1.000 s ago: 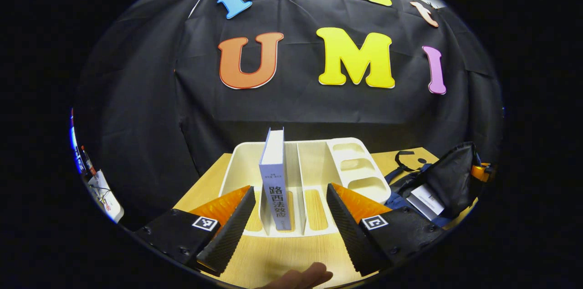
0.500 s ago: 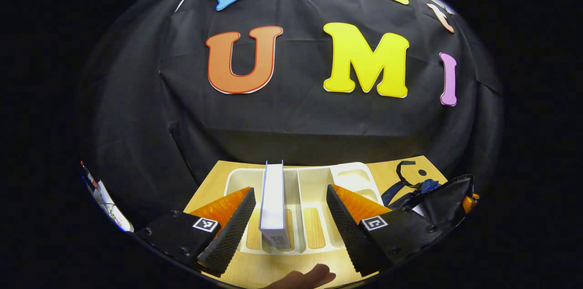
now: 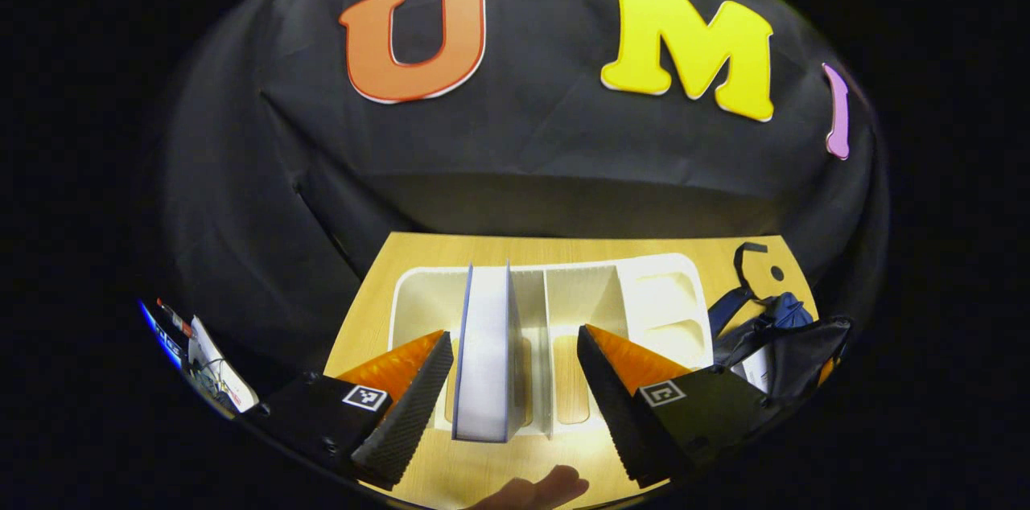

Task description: Open the schoolbag, grab two books from the bookshelf and put them into the schoolbag.

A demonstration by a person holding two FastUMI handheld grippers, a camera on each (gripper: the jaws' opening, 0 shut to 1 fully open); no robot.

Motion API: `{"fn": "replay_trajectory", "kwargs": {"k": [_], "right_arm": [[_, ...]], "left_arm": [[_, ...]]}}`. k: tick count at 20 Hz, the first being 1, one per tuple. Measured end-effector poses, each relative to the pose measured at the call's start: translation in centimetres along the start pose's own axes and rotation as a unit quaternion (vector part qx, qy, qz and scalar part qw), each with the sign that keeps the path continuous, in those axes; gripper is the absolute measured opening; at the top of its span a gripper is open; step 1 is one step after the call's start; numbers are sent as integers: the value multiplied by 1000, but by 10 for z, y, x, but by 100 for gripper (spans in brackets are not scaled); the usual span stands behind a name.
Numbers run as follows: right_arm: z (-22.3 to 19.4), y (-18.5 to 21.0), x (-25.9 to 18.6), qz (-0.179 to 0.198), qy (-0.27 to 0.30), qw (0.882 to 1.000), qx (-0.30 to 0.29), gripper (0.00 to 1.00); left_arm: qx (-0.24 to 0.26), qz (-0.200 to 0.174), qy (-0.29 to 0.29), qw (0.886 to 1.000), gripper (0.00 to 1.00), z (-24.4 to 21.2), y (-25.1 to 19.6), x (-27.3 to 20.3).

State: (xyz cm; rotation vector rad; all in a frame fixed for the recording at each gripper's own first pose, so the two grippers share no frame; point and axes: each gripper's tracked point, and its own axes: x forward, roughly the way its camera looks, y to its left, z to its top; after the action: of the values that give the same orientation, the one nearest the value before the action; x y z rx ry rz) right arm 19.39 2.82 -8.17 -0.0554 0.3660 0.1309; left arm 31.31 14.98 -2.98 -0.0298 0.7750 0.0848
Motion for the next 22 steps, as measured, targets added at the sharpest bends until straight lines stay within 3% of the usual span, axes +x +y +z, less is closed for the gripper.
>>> {"fn": "replay_trajectory", "kwargs": {"k": [3, 5, 9, 10, 15, 22], "right_arm": [[-1, 3, -3, 9, -8, 1000, 2, 6], [-4, 2, -4, 9, -10, 1000, -1, 6], [-10, 1, 0, 11, -6, 1000, 7, 6], [-11, 0, 0, 10, -4, 1000, 9, 3], [-13, 1, -1, 12, -3, 1000, 15, 5], [-22, 3, -2, 12, 6, 1000, 12, 3]], "left_arm": [[6, 3, 55, 998, 95, -17, 3, 17], [9, 24, 80, 996, 95, -25, 13, 23], [44, 42, 64, 996, 87, -15, 28, 32], [44, 35, 78, 995, 83, -19, 26, 30], [26, -11, 113, 993, 51, -36, 11, 37], [8, -57, 112, 992, 44, -47, -4, 2]]}}
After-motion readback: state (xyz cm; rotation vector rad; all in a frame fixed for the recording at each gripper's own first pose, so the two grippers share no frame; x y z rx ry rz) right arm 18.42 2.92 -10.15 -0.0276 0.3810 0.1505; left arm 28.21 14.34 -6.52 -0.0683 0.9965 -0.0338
